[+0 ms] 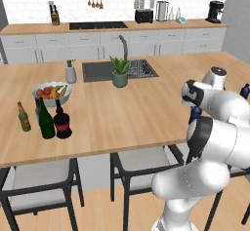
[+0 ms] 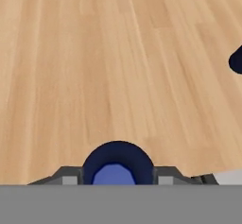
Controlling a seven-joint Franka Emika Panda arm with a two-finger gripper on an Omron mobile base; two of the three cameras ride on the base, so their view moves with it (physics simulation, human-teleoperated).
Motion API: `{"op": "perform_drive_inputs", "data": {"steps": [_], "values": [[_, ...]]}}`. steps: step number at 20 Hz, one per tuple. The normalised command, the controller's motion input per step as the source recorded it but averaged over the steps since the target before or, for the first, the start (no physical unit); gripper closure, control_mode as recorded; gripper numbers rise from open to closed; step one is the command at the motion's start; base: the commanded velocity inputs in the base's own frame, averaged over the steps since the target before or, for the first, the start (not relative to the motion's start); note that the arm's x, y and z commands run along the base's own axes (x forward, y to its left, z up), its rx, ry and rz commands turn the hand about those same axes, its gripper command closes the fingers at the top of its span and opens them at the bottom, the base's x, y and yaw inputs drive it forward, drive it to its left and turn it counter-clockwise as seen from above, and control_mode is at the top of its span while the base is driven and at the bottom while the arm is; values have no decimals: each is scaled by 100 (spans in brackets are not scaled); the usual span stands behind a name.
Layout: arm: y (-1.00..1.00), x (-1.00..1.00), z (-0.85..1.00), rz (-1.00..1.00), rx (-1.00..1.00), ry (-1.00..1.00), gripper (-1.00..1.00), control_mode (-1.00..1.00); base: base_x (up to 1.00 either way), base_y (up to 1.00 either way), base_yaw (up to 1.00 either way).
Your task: Move the plastic bottles in the middle to the plastics group, and the glass bottles in the middle to the glass group.
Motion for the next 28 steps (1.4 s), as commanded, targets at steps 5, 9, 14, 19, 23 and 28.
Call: {"op": "perform_drive_inputs", "data": {"steps": [5,9,14,19,23,28], "values": [[-85,-3,7,-7,0,15,100,-100,0,0,0],[-84,0,2,-5,0,15,100,-100,0,0,0],[-78,0,1,-3,0,6,100,-100,0,0,0],[-71,7,-1,0,0,-2,100,-100,0,0,0],[-68,8,-5,0,0,-13,100,-100,0,0,0],[-66,28,-8,0,0,-6,100,-100,0,0,0]]}}
